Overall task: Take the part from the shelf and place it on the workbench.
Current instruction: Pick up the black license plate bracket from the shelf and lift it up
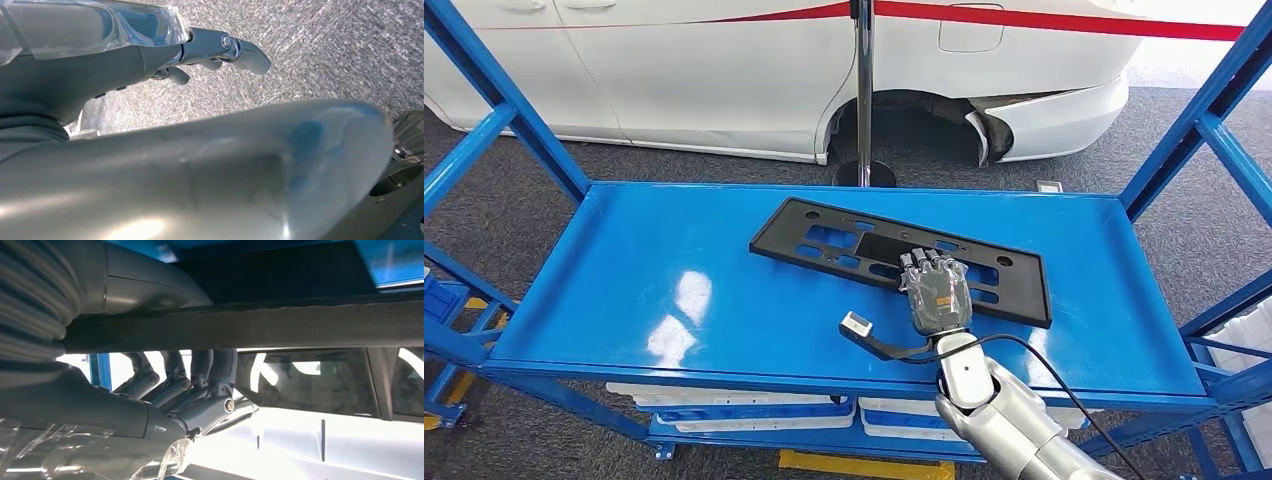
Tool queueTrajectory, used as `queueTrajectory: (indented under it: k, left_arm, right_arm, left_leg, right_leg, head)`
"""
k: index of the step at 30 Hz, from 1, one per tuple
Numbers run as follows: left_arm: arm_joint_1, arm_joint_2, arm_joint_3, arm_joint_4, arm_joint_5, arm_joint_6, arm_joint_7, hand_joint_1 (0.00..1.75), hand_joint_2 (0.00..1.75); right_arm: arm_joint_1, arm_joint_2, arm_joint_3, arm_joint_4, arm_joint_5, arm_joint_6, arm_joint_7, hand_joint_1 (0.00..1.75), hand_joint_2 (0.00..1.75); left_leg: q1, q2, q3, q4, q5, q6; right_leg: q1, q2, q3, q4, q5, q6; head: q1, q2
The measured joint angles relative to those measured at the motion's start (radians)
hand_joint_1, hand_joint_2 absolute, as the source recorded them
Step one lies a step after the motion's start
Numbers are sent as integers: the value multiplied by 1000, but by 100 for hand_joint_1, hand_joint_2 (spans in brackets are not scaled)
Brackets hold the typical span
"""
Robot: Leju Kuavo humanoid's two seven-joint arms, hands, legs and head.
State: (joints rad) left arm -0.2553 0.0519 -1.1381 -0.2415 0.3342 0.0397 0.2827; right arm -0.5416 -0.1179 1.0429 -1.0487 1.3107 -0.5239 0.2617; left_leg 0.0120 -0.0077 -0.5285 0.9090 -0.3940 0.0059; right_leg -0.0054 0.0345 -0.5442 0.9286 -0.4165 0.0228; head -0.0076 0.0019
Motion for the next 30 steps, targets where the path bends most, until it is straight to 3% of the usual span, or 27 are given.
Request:
queueTrajectory:
  k: [17,18,19,22,23,30]
  left_arm:
    - [0,-2,0,0,-6,0,-12,0,0]
    - [0,-2,1,0,-5,0,-12,0,0]
    - [0,-2,1,0,-5,0,-13,0,0]
    - [0,-2,1,0,-2,0,-13,0,0]
    - [0,-2,1,0,-2,0,-14,0,0]
    - [0,-3,1,0,1,0,-14,0,0]
  right_arm:
    - [-1,-8,0,-8,0,22,-1,174,175]
    - [-1,-8,0,-8,-1,23,-1,165,175]
    - [-1,-8,0,-8,-1,25,-1,136,175]
    - [-1,-8,0,-8,-3,28,-3,15,175]
    - [-1,-8,0,-8,-4,29,-5,1,175]
    - [-6,-8,0,-9,-11,62,-13,0,175]
  left_leg:
    - [0,0,0,0,0,0]
    - [0,0,0,0,0,0]
    - [0,0,0,0,0,0]
    - [0,0,0,0,0,0]
    - [0,0,0,0,0,0]
    - [0,0,0,0,0,0]
  right_leg:
    - [0,0,0,0,0,0]
    - [0,0,0,0,0,0]
    - [0,0,0,0,0,0]
    - [0,0,0,0,0,0]
    - [0,0,0,0,0,0]
    - [0,0,0,0,0,0]
  head:
    - [0,0]
    - [0,0]
    - [0,0]
    - [0,0]
    - [0,0]
    - [0,0]
